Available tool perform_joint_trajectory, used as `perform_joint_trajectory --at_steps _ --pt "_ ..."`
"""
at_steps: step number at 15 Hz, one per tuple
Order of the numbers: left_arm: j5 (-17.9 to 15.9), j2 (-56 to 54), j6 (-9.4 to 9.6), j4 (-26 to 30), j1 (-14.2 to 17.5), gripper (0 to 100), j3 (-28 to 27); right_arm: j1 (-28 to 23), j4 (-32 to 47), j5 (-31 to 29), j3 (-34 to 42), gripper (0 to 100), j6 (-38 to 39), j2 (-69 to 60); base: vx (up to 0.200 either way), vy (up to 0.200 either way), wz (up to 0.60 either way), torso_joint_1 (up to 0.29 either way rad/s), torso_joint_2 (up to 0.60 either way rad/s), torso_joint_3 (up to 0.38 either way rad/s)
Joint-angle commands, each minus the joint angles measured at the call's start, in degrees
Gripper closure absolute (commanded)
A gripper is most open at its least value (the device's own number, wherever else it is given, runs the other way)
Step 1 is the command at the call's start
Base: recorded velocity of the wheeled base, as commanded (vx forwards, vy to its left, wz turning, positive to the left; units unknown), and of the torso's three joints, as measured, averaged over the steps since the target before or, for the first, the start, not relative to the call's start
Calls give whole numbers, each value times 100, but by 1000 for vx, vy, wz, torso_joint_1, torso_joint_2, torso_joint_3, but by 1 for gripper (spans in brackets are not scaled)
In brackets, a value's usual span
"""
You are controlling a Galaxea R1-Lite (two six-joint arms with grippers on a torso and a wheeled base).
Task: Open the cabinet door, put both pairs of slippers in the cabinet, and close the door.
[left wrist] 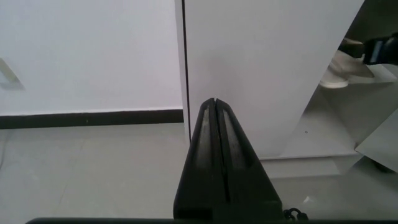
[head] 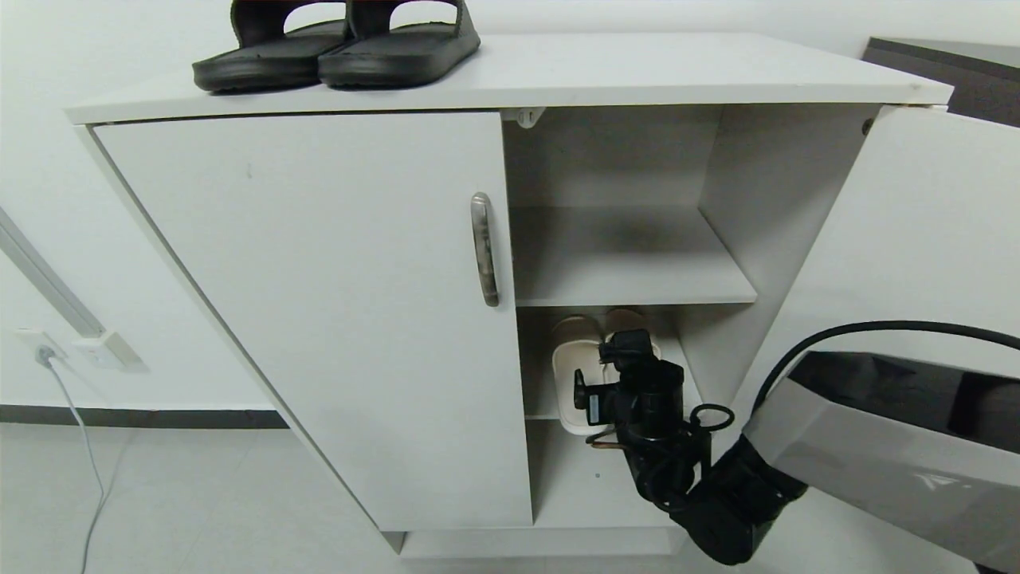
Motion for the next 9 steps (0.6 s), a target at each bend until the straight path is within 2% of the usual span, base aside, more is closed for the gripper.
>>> perform_joint_trajectory --at_steps 1,4,9 --pt "2 7 -1 -1 0 100 0 391 -470 13 1182 0 99 -748 0 0 0 0 0 0" --pt "-7 7 8 -1 0 100 0 637 -1366 101 2228 0 99 -906 0 0 0 0 0 0" --pt "-7 7 -1 -1 0 100 0 672 -1445 118 2289 0 81 -915 -200 0 0 3 3 1"
